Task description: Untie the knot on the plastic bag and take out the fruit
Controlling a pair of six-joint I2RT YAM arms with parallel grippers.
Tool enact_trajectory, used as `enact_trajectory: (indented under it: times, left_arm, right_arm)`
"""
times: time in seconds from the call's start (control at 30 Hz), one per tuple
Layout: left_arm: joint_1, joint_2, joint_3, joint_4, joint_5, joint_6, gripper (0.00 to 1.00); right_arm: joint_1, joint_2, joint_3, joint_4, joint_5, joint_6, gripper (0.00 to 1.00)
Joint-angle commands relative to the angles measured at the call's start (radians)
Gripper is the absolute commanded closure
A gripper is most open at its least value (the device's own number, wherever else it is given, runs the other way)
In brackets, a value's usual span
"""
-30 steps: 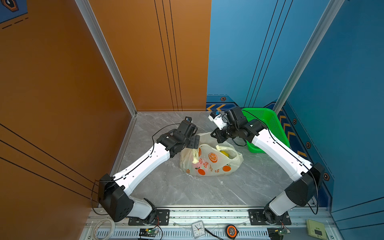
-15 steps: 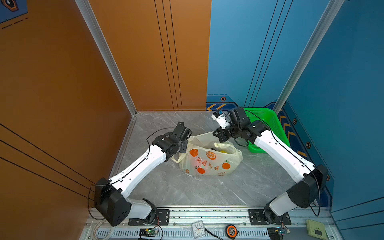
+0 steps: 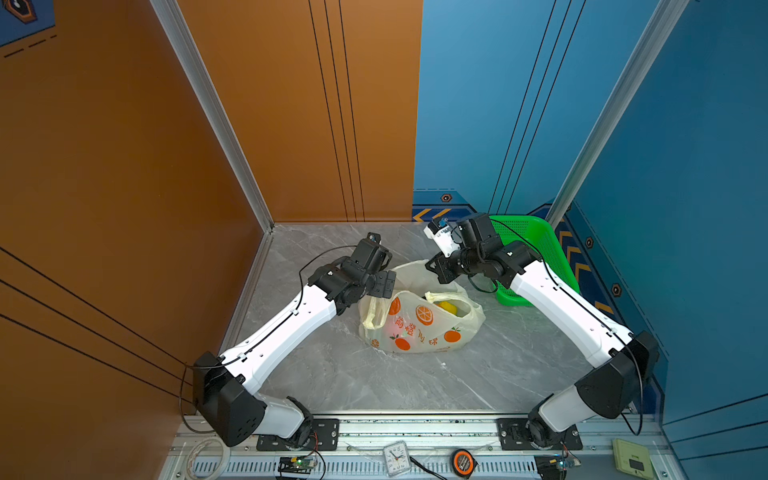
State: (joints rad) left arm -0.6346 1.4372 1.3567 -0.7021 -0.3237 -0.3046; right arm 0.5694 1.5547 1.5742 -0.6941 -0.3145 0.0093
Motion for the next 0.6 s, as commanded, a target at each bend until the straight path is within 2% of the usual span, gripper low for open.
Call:
enact_trajectory:
  times: [0.0, 0.1, 0.3, 0.33, 0.53, 0.57]
  left_arm:
    - [-0.002, 0.068, 0.038, 0.023, -0.049, -0.04, 0.02]
    - [0.001, 0.119, 0.049, 0.041, -0.112, -0.071, 0.02]
    - [0.031, 0.204, 0.036, 0.098, -0.123, -0.114, 0.03]
    - [0.036, 0.213, 0.035, 0.098, -0.125, -0.116, 0.08]
    - [0.066, 0.165, -0.013, 0.037, -0.124, -0.074, 0.6]
    - [0.07, 0.145, -0.025, 0.015, -0.106, -0.072, 0.65]
  right_arm:
    - [0.007, -0.046, -0.006, 0.032, -0.014, 0.024, 1.0]
    - [0.009, -0.059, -0.012, 0.034, -0.013, 0.024, 1.0]
    - [0.01, -0.076, -0.031, 0.045, -0.011, 0.028, 1.0]
    - [0.009, -0.077, -0.035, 0.045, -0.009, 0.026, 1.0]
    - [0.002, -0.083, -0.057, 0.044, 0.0, 0.024, 1.0]
    - [0.0, -0.081, -0.062, 0.044, 0.002, 0.024, 1.0]
